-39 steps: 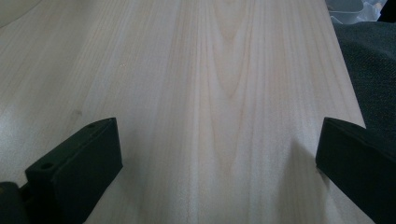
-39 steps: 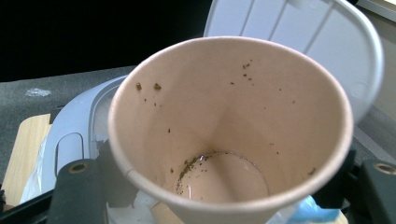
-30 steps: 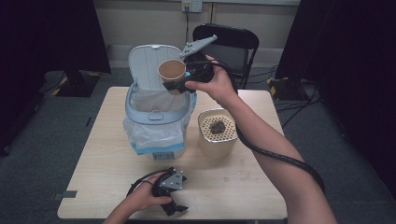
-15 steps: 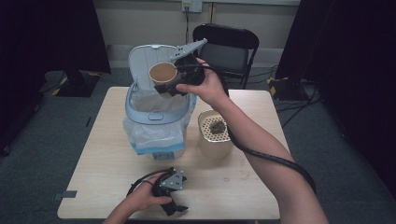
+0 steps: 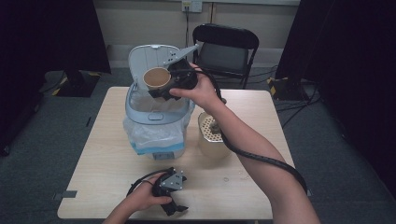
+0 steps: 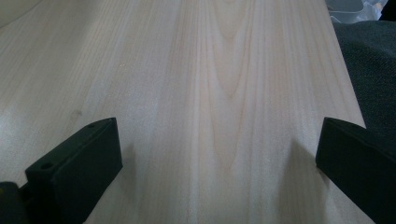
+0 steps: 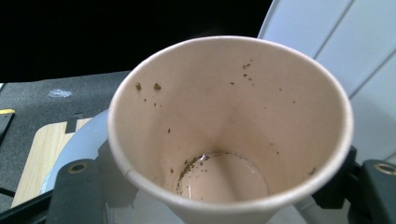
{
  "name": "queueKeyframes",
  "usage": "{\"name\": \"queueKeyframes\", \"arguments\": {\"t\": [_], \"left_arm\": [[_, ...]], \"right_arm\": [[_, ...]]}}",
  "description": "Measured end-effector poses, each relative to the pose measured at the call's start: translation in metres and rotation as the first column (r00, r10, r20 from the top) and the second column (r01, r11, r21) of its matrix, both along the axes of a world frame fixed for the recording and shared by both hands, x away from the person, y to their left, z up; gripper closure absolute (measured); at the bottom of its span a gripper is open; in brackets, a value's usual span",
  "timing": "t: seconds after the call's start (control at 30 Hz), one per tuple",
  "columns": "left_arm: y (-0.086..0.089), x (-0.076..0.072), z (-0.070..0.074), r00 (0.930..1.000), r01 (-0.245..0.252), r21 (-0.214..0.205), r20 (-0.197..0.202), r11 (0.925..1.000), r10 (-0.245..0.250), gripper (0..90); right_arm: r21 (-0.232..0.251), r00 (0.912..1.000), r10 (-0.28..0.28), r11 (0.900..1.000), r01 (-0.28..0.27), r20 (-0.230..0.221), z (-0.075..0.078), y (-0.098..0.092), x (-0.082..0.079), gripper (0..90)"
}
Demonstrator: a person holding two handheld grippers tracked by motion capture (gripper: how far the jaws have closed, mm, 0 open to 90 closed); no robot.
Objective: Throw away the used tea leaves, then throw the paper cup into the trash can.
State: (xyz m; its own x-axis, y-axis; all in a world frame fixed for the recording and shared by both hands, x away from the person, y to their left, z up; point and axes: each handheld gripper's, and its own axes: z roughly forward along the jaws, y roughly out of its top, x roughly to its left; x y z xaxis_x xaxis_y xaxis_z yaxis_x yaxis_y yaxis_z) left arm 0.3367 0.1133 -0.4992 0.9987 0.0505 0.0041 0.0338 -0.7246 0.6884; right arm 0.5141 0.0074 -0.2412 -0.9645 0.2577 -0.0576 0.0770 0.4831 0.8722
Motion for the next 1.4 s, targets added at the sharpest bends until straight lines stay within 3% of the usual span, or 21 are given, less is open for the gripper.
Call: {"name": "queueKeyframes", "arguments": {"t": [0.27,0.4,0.57,0.7,0.8,0.87,1.4], "left_arm": [[0.0,0.0,0.0,1.0,0.0,-0.001,0.0,1.0,0.0,0.0],[0.0,0.0,0.0,1.0,0.0,-0.001,0.0,1.0,0.0,0.0],[0.0,0.0,-0.001,1.0,-0.001,-0.02,-0.002,0.9998,0.001,0.0],[0.0,0.0,0.0,1.0,0.0,-0.001,0.0,1.0,0.0,0.0],[0.0,-0.001,0.0,1.0,-0.002,0.0,0.0,1.0,0.002,0.0],[0.0,-0.003,-0.001,1.0,-0.006,-0.02,-0.005,0.9998,0.006,0.0],[0.0,-0.003,-0.001,1.0,-0.001,-0.017,-0.005,0.9998,0.001,0.0]], "right_arm": [[0.018,0.9998,0.016,0.9997,-0.015,-0.015,-0.004,0.001,-0.001,24.9],[0.02,0.9997,0.011,0.9998,-0.011,-0.021,-0.005,-0.001,-0.002,16.7],[0.016,0.9995,0.02,0.9997,-0.02,-0.024,-0.005,-0.003,-0.005,16.9],[0.018,0.9995,0.018,0.9997,-0.017,-0.026,-0.002,-0.008,-0.006,17.5],[0.016,0.9993,0.013,0.9998,-0.013,-0.036,-0.001,-0.014,-0.005,17.6],[0.014,0.9993,0.008,0.9999,-0.007,-0.037,-0.001,-0.019,-0.005,17.6],[0.01,0.9973,-0.033,0.9994,0.034,-0.065,0.002,-0.057,-0.003,15.1]]}}
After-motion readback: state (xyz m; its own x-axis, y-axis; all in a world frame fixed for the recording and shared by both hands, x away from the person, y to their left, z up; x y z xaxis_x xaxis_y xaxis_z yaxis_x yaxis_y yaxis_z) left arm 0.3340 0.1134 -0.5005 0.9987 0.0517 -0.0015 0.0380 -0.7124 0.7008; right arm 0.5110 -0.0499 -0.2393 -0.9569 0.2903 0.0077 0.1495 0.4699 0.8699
